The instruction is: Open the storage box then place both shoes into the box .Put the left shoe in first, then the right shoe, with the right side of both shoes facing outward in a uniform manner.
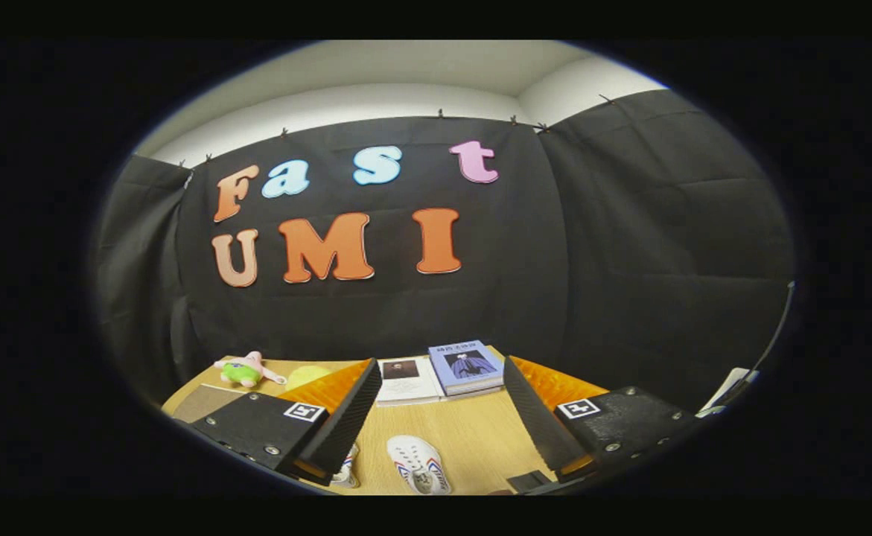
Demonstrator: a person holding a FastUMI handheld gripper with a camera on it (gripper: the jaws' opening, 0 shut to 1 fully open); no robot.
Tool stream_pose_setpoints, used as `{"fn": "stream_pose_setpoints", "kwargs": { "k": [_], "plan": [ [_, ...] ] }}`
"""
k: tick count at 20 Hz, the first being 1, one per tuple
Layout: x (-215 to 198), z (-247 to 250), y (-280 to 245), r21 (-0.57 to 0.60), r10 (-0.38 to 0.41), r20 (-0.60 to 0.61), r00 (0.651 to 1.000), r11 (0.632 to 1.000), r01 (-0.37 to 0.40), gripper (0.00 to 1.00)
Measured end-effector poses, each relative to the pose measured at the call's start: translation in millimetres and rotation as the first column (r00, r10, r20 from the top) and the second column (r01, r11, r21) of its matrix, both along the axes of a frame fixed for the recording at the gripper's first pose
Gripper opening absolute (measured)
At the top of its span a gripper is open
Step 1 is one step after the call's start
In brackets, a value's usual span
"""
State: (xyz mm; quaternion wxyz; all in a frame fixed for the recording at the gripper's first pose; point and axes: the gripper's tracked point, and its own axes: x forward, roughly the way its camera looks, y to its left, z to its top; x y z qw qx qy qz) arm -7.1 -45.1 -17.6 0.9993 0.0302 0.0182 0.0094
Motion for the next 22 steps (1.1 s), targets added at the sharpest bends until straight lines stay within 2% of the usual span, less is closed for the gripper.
{"fn": "stream_pose_setpoints", "kwargs": {
  "k": [6, 10, 12, 15, 18, 22],
  "plan": [
    [5.8, -22.8, 18.3, 0.038, 0.065, -0.048, 0.997, 0.997, -0.063, 0.98],
    [14.0, -52.5, 60.1, 0.104, 0.182, -0.123, 0.976, 0.98, -0.169, 0.99],
    [14.9, -72.6, 89.9, 0.178, 0.267, -0.166, 0.949, 0.955, -0.237, 0.99],
    [11.1, -108.2, 139.3, 0.342, 0.41, -0.243, 0.879, 0.884, -0.318, 0.98],
    [3.9, -143.6, 179.4, 0.447, 0.523, -0.301, 0.797, 0.816, -0.366, 0.98],
    [-16.6, -168.7, 239.2, 0.636, 0.688, -0.313, 0.654, 0.664, -0.394, 0.98]
  ]
}}
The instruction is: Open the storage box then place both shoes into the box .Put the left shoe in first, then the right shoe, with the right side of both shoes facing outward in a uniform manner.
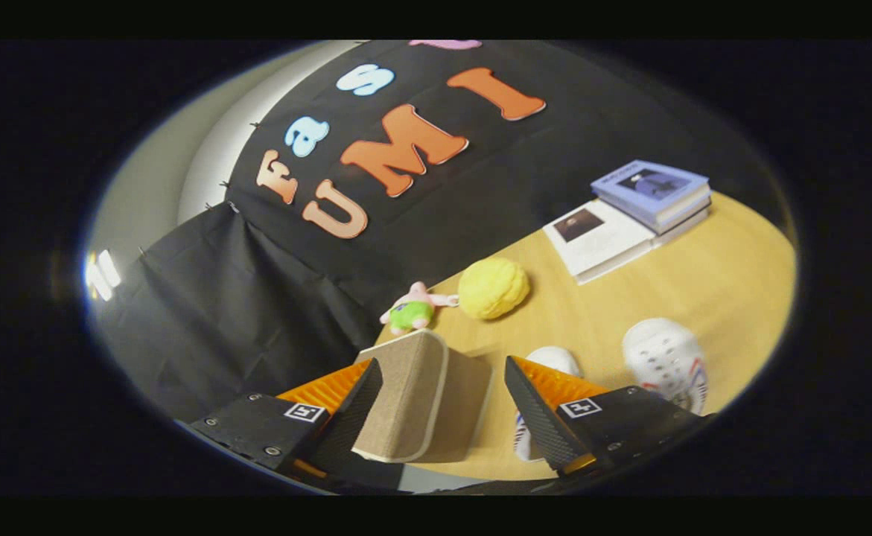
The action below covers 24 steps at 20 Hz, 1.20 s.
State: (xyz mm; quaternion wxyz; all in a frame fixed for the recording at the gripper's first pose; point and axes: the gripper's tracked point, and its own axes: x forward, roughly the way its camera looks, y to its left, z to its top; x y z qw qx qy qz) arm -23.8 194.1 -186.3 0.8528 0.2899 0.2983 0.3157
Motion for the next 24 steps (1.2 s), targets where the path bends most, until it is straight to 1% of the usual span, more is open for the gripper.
{"fn": "stream_pose_setpoints", "kwargs": {
  "k": [4, 7, 11, 14, 15, 17, 18, 20, 22, 24],
  "plan": [
    [-13.4, -33.2, 36.8, 0.074, 0.115, -0.126, 0.985, 0.992, -0.106, 0.98],
    [-25.7, -47.3, 63.7, 0.179, 0.199, -0.22, 0.955, 0.971, -0.161, 0.98],
    [-26.2, -68.7, 82.2, 0.241, 0.23, -0.298, 0.926, 0.957, -0.161, 0.98],
    [-26.8, -81.9, 91.2, 0.245, 0.243, -0.335, 0.91, 0.955, -0.165, 0.98],
    [-28.7, -79.5, 95.1, 0.269, 0.255, -0.342, 0.904, 0.949, -0.166, 0.98],
    [-33.4, -65.4, 102.0, 0.345, 0.296, -0.35, 0.889, 0.923, -0.172, 0.98],
    [-34.6, -64.9, 105.2, 0.357, 0.306, -0.353, 0.884, 0.918, -0.175, 0.98],
    [-39.9, -63.9, 104.5, 0.375, 0.326, -0.352, 0.877, 0.908, -0.187, 0.98],
    [-41.7, -47.9, 102.7, 0.437, 0.345, -0.339, 0.875, 0.881, -0.178, 0.97],
    [-43.7, -46.6, 95.1, 0.45, 0.346, -0.341, 0.874, 0.876, -0.172, 0.95]
  ]
}}
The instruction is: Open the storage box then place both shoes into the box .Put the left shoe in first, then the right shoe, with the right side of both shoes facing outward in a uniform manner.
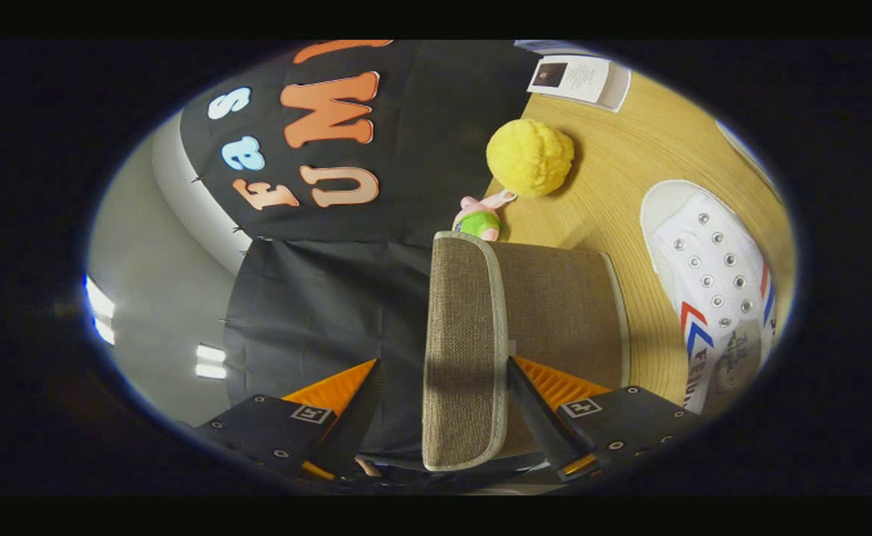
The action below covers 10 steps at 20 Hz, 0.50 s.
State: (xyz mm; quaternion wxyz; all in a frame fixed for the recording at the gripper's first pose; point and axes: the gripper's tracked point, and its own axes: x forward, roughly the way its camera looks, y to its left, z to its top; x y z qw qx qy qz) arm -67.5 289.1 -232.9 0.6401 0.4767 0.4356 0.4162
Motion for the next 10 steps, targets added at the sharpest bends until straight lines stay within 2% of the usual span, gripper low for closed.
{"fn": "stream_pose_setpoints", "kwargs": {
  "k": [3, 4, 7, 8, 9, 10],
  "plan": [
    [-0.4, 1.9, -6.4, 0.024, -0.018, -0.02, 1.0, 1.0, 0.019, 0.87],
    [1.1, 3.9, -8.6, 0.038, -0.029, -0.027, 0.999, 0.999, 0.03, 0.79],
    [3.9, 7.4, -13.1, 0.034, -0.059, -0.01, 0.998, 0.998, 0.06, 0.64],
    [5.4, 8.9, -11.6, 0.036, -0.059, 0.0, 0.998, 0.998, 0.059, 0.51],
    [3.8, 12.9, -9.7, 0.038, -0.059, 0.005, 0.998, 0.998, 0.059, 0.44],
    [4.5, 11.3, -4.9, 0.024, -0.06, 0.014, 0.998, 0.998, 0.059, 0.33]
  ]
}}
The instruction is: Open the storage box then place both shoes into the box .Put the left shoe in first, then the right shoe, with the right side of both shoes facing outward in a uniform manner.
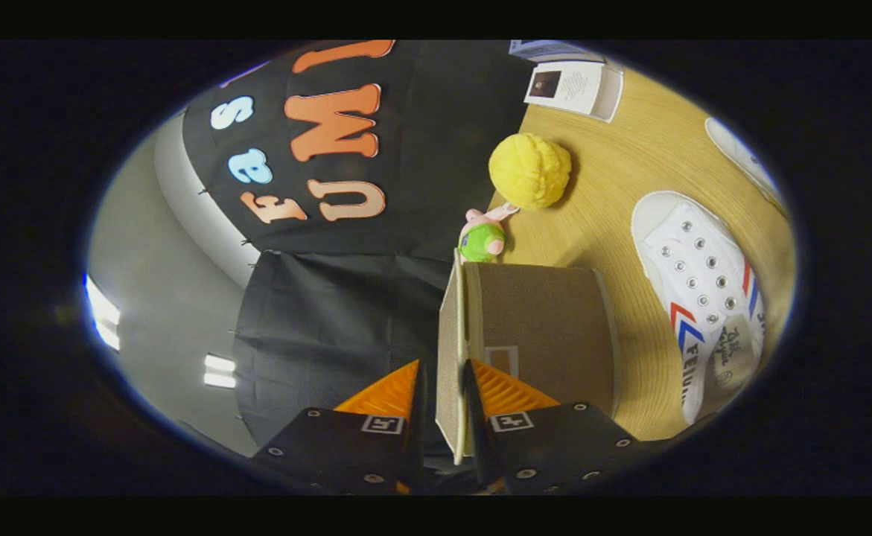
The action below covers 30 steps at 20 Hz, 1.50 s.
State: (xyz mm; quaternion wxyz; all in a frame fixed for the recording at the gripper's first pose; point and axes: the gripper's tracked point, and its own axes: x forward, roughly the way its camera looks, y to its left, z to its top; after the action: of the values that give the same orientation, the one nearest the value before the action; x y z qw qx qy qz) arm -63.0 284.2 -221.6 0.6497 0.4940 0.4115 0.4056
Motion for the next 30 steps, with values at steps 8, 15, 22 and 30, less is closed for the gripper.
{"fn": "stream_pose_setpoints", "kwargs": {
  "k": [8, 15, 22, 30],
  "plan": [
    [-10.7, 33.7, 11.9, -0.033, -0.002, 0.081, 0.997, 0.999, 0.005, 0.01],
    [-28.0, 104.9, 58.5, -0.022, -0.007, 0.198, 0.98, 1.0, 0.011, 0.01],
    [-61.7, 144.3, 130.2, -0.103, 0.025, 0.316, 0.948, 0.995, 0.008, 0.02],
    [-90.5, 150.7, 218.3, -0.208, 0.065, 0.415, 0.907, 0.978, 0.025, 0.05]
  ]
}}
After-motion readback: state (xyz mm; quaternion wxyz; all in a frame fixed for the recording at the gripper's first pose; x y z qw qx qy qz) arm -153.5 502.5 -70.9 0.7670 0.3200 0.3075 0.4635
